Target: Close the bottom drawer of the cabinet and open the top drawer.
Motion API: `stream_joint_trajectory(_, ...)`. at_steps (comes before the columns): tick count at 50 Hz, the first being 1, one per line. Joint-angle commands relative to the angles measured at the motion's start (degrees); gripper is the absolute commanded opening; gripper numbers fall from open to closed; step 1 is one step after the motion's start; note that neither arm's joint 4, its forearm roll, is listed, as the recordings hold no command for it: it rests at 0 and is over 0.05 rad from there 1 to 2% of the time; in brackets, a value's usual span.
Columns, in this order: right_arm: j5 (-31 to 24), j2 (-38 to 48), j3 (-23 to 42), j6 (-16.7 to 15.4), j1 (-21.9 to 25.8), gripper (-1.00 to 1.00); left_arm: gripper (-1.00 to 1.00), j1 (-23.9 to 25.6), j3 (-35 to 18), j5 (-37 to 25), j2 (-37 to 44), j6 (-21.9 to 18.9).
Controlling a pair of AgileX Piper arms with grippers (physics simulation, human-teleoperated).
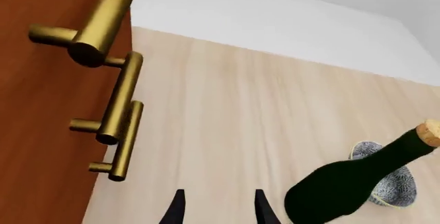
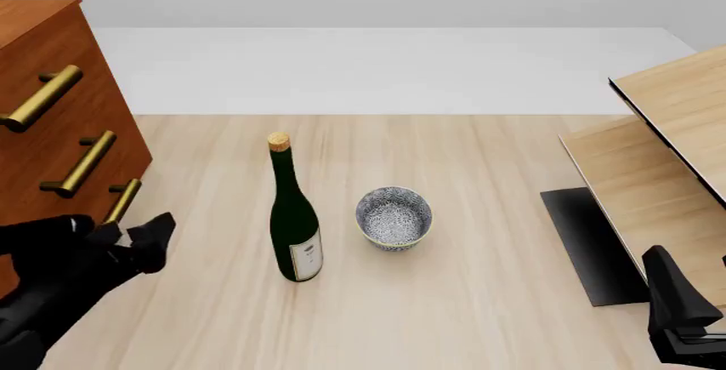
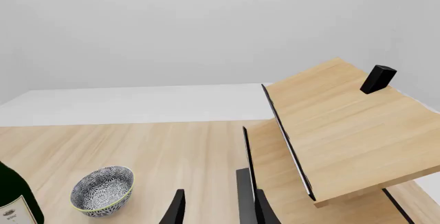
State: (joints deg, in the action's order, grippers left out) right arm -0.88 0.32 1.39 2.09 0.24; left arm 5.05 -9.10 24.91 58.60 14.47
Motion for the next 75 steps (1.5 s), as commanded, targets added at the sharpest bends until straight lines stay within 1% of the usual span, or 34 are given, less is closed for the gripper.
stream_joint_trajectory(1, 0.04, 0.04, 0.02, 0.03, -0.02, 1.00, 1.00, 4.16, -3.71, -8.05, -7.92, -8.94)
stream_joint_trajectory(3, 0.00, -0.02, 0.03, 0.02, 0.00, 1.00, 1.00, 5.06, -4.53, -9.22, -9.02, -11.22)
stream_joint_trajectory(5, -0.02, -0.03, 0.03, 0.04, -0.04, 1.00, 1.00, 5.56, -5.36, -10.57, -9.77, -10.59)
stream_joint_trajectory(8, 0.01, 0.04, 0.05, 0.07, -0.11, 1.00, 1.00, 7.16, -6.59, -12.22, -11.45, -14.82)
stream_joint_trajectory(10, -0.02, 0.03, 0.08, 0.07, -0.05, 1.00, 1.00, 8.90, -7.35, -12.61, -10.89, -15.00)
stream_joint_trajectory(12, -0.07, 0.00, 0.10, 0.05, 0.03, 1.00, 1.00, 9.04, -7.86, -13.08, -10.64, -14.63)
stream_joint_trajectory(14, -0.09, 0.02, 0.16, 0.11, 0.00, 1.00, 1.00, 10.07, -8.10, -12.75, -10.13, -19.19)
stream_joint_trajectory(19, -0.11, -0.03, 0.13, 0.22, -0.15, 1.00, 1.00, 11.74, -9.61, -14.05, -9.46, -21.48)
stream_joint_trajectory(20, -0.11, -0.03, 0.13, 0.22, -0.15, 1.00, 1.00, 11.78, -9.96, -14.43, -9.06, -21.44)
stream_joint_trajectory(21, -0.14, -0.02, 0.17, 0.25, -0.13, 1.00, 1.00, 11.82, -9.92, -14.27, -8.37, -24.96)
stream_joint_trajectory(22, -0.15, 0.00, 0.18, 0.28, -0.12, 1.00, 1.00, 12.29, -9.96, -14.14, -8.30, -26.33)
stream_joint_trajectory(25, -0.13, 0.04, 0.17, 0.30, -0.08, 1.00, 1.00, 12.41, -11.66, -16.07, -8.58, -24.91)
stream_joint_trajectory(26, -0.15, 0.05, 0.21, 0.29, -0.05, 1.00, 1.00, 11.67, -11.60, -16.20, -9.56, -28.13)
stream_joint_trajectory(32, 0.25, 0.55, 0.33, 0.35, -0.11, 1.00, 1.00, 10.28, -12.75, -18.15, -11.41, -31.61)
stream_joint_trajectory(33, -0.05, 0.20, 0.29, 0.36, -0.12, 1.00, 1.00, 8.99, -11.57, -17.35, -12.51, -37.04)
stream_joint_trajectory(34, 0.32, 0.60, 0.32, 0.37, -0.10, 1.00, 1.00, 8.26, -8.62, -14.38, -14.72, -45.91)
stream_joint_trajectory(35, -0.01, 0.24, 0.29, 0.36, -0.10, 1.00, 1.00, 8.48, -9.49, -15.42, -14.79, -44.51)
stream_joint_trajectory(36, 0.35, 0.57, 0.32, 0.41, -0.09, 1.00, 1.00, 8.70, -12.88, -19.37, -14.56, -39.20)
stream_joint_trajectory(38, -0.02, 0.20, 0.31, 0.41, -0.04, 1.00, 1.00, 8.24, -14.15, -20.72, -15.02, -38.85)
stream_joint_trajectory(39, 0.27, 0.53, 0.36, 0.42, 0.03, 1.00, 1.00, 7.54, -13.64, -20.20, -15.92, -41.13)
stream_joint_trajectory(45, 0.32, 0.56, 0.35, 0.51, -0.07, 1.00, 1.00, 6.79, -15.49, -22.24, -17.27, -42.91)
stream_joint_trajectory(47, 0.34, 0.57, 0.35, 0.52, -0.08, 1.00, 1.00, 6.58, -15.53, -22.33, -18.07, -44.63)
stream_joint_trajectory(50, 0.01, 0.18, 0.30, 0.45, 0.04, 1.00, 1.00, 7.32, -16.03, -22.21, -18.58, -48.30)
stream_joint_trajectory(53, 0.29, 0.48, 0.32, 0.43, 0.07, 1.00, 1.00, 7.94, -16.78, -22.50, -18.47, -48.98)
stream_joint_trajectory(56, -0.12, 0.03, 0.29, 0.46, -0.02, 1.00, 1.00, 8.84, -17.23, -22.30, -18.27, -51.23)
stream_joint_trajectory(62, -0.17, -0.05, 0.29, 0.43, 0.09, 1.00, 1.00, 10.10, -16.43, -20.50, -17.44, -57.03)
stream_joint_trajectory(63, -0.19, -0.06, 0.28, 0.43, 0.08, 1.00, 1.00, 10.15, -14.50, -18.27, -17.31, -61.06)
stream_joint_trajectory(65, -0.19, -0.05, 0.27, 0.44, 0.05, 1.00, 1.00, 10.91, -16.11, -19.93, -16.64, -59.19)
stream_joint_trajectory(66, -0.18, -0.05, 0.27, 0.44, 0.01, 1.00, 1.00, 11.25, -15.17, -18.94, -16.18, -61.96)
stream_joint_trajectory(67, -0.19, -0.06, 0.28, 0.46, 0.00, 1.00, 1.00, 11.20, -14.76, -18.42, -16.18, -63.07)
stream_joint_trajectory(69, -0.20, -0.07, 0.28, 0.45, -0.03, 1.00, 1.00, 11.51, -15.49, -19.17, -15.53, -63.12)
stream_joint_trajectory(71, -0.19, -0.07, 0.26, 0.42, -0.01, 1.00, 1.00, 11.51, -14.44, -17.88, -14.88, -66.29)
stream_joint_trajectory(73, -0.19, -0.08, 0.26, 0.43, 0.00, 1.00, 1.00, 11.53, -15.28, -18.89, -14.55, -65.73)
stream_joint_trajectory(75, -0.17, -0.08, 0.24, 0.42, -0.02, 1.00, 1.00, 11.44, -14.49, -18.47, -13.85, -68.24)
